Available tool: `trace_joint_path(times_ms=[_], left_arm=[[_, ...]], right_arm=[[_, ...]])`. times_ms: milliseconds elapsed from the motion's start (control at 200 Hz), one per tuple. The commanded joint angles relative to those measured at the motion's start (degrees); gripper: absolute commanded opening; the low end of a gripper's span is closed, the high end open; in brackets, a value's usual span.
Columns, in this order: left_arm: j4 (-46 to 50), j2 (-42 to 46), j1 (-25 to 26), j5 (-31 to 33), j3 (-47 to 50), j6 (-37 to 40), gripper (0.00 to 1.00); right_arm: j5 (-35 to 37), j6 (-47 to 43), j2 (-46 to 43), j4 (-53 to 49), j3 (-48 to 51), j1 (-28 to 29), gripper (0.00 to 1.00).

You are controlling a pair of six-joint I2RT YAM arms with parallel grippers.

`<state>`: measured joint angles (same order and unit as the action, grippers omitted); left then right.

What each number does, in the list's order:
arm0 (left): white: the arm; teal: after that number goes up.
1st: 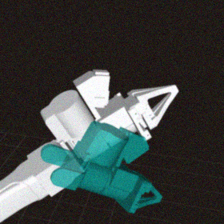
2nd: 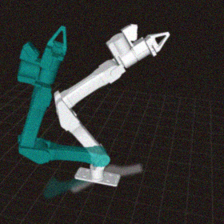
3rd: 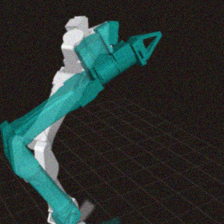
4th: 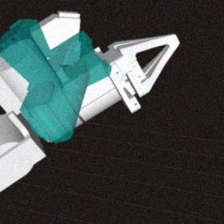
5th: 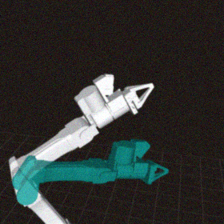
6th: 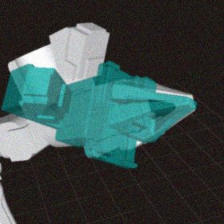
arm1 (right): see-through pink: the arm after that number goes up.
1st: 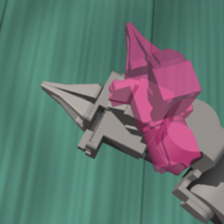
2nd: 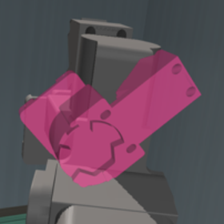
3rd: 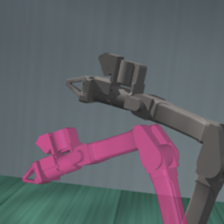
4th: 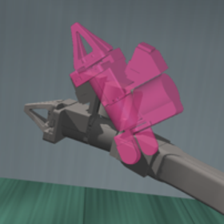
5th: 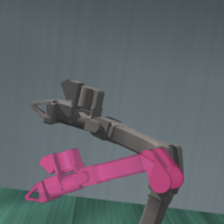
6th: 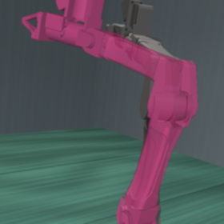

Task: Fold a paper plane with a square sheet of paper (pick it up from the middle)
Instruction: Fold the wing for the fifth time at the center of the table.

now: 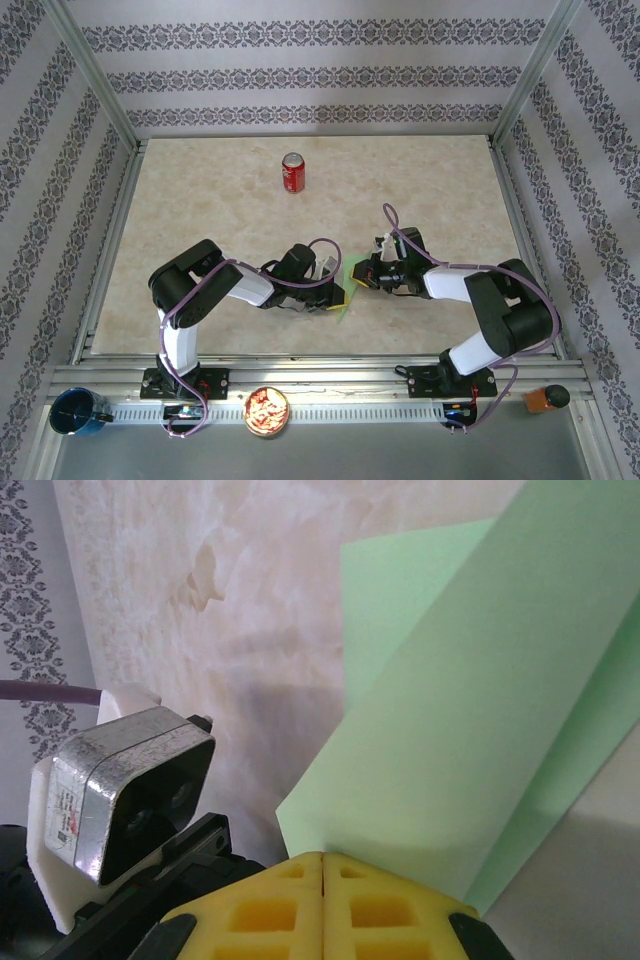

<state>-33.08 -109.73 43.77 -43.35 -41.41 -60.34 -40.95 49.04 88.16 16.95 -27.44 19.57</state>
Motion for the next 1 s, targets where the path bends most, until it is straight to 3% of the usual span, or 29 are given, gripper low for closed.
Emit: trace_joint_path(times_ms=[0,180,370,540,999], left_arm=[[2.8,-0.3,-1.4,1.0,1.8,-0.5,0.00],[3.0,-0.2,-1.5,1.2,2.0,-0.4,0.00],[2.5,0.5,-1.6,1.6,2.7,-0.7,0.00],[0.6,0.5,-1.7,1.5,3.4,-0.5,0.00],[-2.2,0.4,-1.9,1.8,5.2,-2.2,0.00]], right_arm=[[-2.0,-2.2,1.2,1.6,-1.2,-0.9,0.08],[-3.4,-2.2,1.6,2.1,-1.5,-1.4,0.09],[-1.5,-2.5,-4.5,0.3,1.5,-4.0,0.11],[-2.6,-4.6,-7.1,-2.3,3.1,-4.2,0.04],[-5.8,-6.3,2.9,1.1,-1.8,0.5,0.03]])
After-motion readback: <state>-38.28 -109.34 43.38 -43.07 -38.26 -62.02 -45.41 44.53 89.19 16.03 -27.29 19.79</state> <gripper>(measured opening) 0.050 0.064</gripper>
